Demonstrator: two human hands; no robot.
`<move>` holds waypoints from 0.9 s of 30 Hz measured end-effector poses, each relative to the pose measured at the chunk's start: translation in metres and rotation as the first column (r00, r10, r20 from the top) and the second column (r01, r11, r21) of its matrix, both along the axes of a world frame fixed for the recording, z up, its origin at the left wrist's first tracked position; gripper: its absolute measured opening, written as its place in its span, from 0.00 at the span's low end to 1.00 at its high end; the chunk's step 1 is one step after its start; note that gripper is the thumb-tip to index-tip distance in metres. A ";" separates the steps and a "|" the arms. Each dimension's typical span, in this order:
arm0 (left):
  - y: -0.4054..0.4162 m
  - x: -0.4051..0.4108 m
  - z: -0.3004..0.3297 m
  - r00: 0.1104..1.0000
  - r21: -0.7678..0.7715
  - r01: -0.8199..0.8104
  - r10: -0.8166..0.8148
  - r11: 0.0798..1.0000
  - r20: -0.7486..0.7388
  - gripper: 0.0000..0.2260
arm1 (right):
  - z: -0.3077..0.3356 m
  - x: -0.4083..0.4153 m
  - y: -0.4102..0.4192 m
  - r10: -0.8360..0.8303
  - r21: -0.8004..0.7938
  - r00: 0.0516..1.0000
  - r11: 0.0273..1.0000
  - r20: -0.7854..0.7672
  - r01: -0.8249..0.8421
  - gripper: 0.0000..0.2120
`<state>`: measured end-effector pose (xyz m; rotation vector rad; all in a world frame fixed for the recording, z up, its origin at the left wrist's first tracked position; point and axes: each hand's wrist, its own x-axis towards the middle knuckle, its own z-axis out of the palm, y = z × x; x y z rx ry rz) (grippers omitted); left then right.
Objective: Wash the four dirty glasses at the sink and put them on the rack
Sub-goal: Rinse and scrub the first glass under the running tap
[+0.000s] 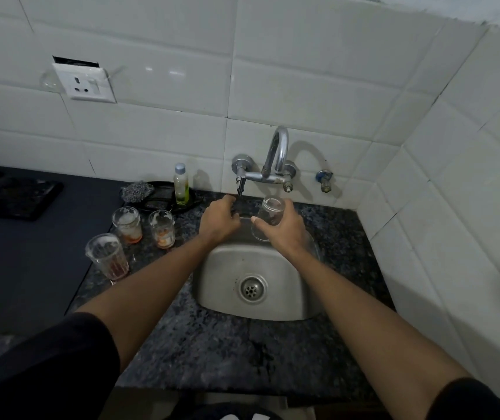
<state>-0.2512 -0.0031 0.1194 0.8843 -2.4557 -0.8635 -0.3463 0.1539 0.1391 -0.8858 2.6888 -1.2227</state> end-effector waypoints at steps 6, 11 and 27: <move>0.013 0.011 0.006 0.997 -0.005 -0.071 0.070 0.997 -0.030 0.22 | 0.000 0.001 0.009 0.058 -0.013 0.998 0.998 -0.029 -0.058 0.34; 0.028 0.030 0.017 0.976 -0.013 -0.203 0.201 0.979 -0.078 0.21 | 0.008 0.002 0.010 0.161 -0.026 0.986 0.986 -0.049 -0.162 0.31; -0.005 0.228 0.053 0.768 -0.102 -0.638 0.640 0.763 -0.023 0.22 | 0.042 0.131 -0.104 0.590 -0.145 0.807 0.796 -0.032 -0.588 0.33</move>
